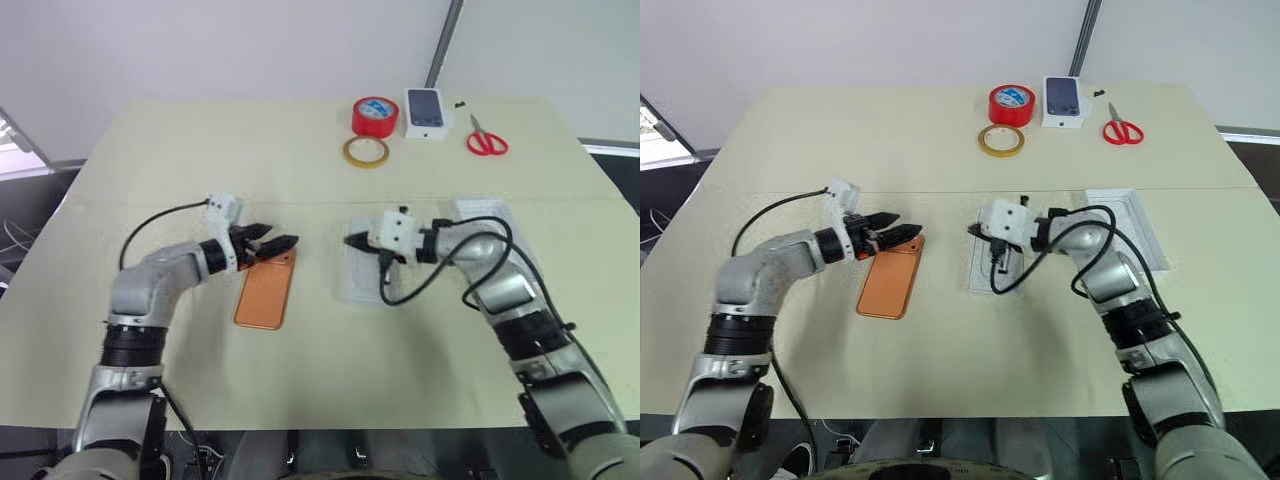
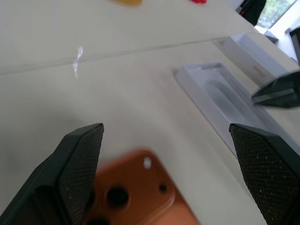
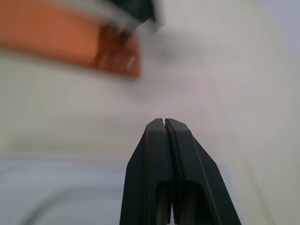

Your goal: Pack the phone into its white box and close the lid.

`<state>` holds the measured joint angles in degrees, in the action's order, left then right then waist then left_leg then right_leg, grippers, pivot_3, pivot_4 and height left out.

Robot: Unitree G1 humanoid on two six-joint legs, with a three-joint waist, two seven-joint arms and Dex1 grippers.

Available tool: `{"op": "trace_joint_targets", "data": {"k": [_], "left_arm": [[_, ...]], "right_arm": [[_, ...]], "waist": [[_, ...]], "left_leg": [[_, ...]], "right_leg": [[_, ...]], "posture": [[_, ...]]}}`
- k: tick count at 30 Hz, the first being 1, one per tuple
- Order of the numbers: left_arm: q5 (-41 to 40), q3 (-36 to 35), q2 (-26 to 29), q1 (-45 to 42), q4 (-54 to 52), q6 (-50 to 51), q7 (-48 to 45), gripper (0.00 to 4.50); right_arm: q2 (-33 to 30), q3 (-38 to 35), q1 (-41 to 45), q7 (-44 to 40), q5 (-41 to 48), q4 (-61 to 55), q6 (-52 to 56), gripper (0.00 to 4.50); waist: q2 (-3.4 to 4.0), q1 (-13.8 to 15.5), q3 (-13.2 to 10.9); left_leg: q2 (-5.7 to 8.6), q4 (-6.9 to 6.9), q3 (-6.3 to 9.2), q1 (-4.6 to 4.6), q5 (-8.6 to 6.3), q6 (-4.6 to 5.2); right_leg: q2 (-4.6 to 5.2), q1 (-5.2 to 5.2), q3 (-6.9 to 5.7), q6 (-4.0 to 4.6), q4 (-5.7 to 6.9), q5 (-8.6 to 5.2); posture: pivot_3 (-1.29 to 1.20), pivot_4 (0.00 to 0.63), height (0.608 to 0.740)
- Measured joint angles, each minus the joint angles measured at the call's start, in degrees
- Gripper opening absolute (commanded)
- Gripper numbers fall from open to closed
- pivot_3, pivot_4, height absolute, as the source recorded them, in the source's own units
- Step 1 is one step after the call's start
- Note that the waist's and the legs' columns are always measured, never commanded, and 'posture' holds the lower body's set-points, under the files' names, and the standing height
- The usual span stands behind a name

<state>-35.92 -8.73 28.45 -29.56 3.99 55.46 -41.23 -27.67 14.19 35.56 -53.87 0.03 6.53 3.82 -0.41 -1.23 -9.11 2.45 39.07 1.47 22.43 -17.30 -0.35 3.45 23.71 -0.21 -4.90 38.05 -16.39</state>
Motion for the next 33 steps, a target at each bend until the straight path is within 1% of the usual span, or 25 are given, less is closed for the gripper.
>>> {"op": "trace_joint_targets", "data": {"k": [3,5,8,12,15,19,24,27,28,29,31,33], "left_arm": [[-3.66,-4.50,5.57,0.20,0.42,7.31,-0.73,4.50],[-5.64,-6.35,8.36,0.38,1.26,12.58,-1.24,4.50],[-7.26,-6.84,9.31,1.61,2.68,18.36,-0.94,4.50],[-7.74,-8.13,8.08,1.89,4.35,22.31,1.25,4.50],[-8.74,-10.05,6.70,1.60,4.34,25.67,2.71,4.50],[-9.83,-12.57,2.77,1.83,3.11,28.88,5.11,4.50],[-9.52,-12.16,0.22,2.90,0.00,28.90,7.19,4.50],[-9.25,-12.41,-1.87,2.81,0.12,29.01,8.59,4.50],[-8.99,-12.54,-2.50,2.79,0.16,29.01,9.22,4.50],[-8.67,-12.57,-3.03,2.72,0.14,29.01,9.73,4.50],[-8.20,-13.37,-4.71,2.15,0.21,29.47,11.43,4.50],[-7.85,-14.54,-6.00,1.40,0.36,30.47,12.81,4.50]], "right_arm": [[3.51,0.90,0.66,0.80,0.69,-1.52,3.62,0.09],[4.85,3.85,0.85,0.75,-0.30,-3.10,6.02,0.09],[5.14,8.89,0.98,-0.54,-2.84,-3.81,8.88,0.09],[4.83,14.57,2.34,-3.82,-5.94,-3.42,13.37,0.09],[4.81,16.87,4.01,-4.97,-8.18,-1.32,14.65,0.09],[6.01,18.05,5.67,-5.18,-9.87,1.04,14.87,0.09],[9.17,18.78,6.59,-4.51,-11.46,3.91,14.59,0.09],[10.19,18.99,6.67,-3.78,-12.52,6.00,12.74,0.09],[10.44,18.95,6.65,-3.71,-12.76,6.69,12.40,0.09],[10.56,18.94,6.65,-3.67,-12.89,7.21,12.16,0.09],[10.56,18.57,6.44,-3.65,-13.18,7.60,12.10,0.09],[10.53,18.23,6.19,-3.65,-13.32,7.65,12.05,0.09]], "waist": [[0.00,0.23,-0.01],[0.00,0.42,-0.01],[0.00,0.71,-0.01],[-0.02,0.42,-0.02],[0.00,0.33,-0.01],[-0.01,0.35,0.01],[0.13,0.37,0.29],[0.31,0.38,0.50],[0.35,0.39,0.53],[0.40,0.39,0.59],[0.50,0.57,0.66],[0.50,0.67,0.69]], "left_leg": [[0.00,0.02,0.00,0.00,0.00,0.00],[0.01,0.02,0.01,0.00,-0.01,0.01],[0.07,0.04,0.03,0.00,-0.03,0.06],[0.09,0.04,0.03,0.01,-0.03,0.05],[0.09,0.04,0.03,0.00,-0.02,0.03],[0.09,0.04,0.03,-0.03,-0.02,0.02],[0.09,0.01,0.03,-0.22,-0.03,0.01],[0.10,-0.11,0.02,-0.62,-0.04,0.01],[0.10,-0.23,0.02,-1.00,-0.10,0.10],[0.10,-0.33,0.03,-1.26,-0.30,0.43],[0.11,-0.46,0.03,-1.54,-0.33,0.47],[0.13,-0.48,0.04,-1.63,-0.33,0.48]], "right_leg": [[0.01,-0.02,0.00,0.00,-0.01,0.00],[0.01,-0.02,0.00,0.00,-0.01,0.00],[0.05,-0.06,0.00,0.00,-0.02,0.00],[0.05,-0.01,0.00,0.00,0.01,0.00],[0.05,-0.01,0.00,0.00,0.01,0.00],[0.05,-0.05,0.00,0.00,0.01,0.00],[0.06,-0.23,0.00,0.00,-0.02,0.00],[0.06,-0.54,0.00,0.01,-0.07,0.00],[0.08,-0.73,0.00,0.02,-0.17,-0.01],[0.08,-1.06,0.00,0.01,-0.30,-0.01],[0.08,-1.36,0.00,0.01,-0.55,-0.01],[0.10,-1.45,0.00,0.01,-0.58,-0.01]], "posture": [[0.00,0.150,0.740],[0.00,0.150,0.740],[0.00,0.150,0.740],[0.00,0.150,0.740],[0.00,0.150,0.740],[0.00,0.150,0.740],[0.00,0.150,0.740],[0.00,0.150,0.740],[0.00,0.150,0.740],[0.00,0.150,0.740],[0.00,0.150,0.740],[0.00,0.150,0.740]]}}
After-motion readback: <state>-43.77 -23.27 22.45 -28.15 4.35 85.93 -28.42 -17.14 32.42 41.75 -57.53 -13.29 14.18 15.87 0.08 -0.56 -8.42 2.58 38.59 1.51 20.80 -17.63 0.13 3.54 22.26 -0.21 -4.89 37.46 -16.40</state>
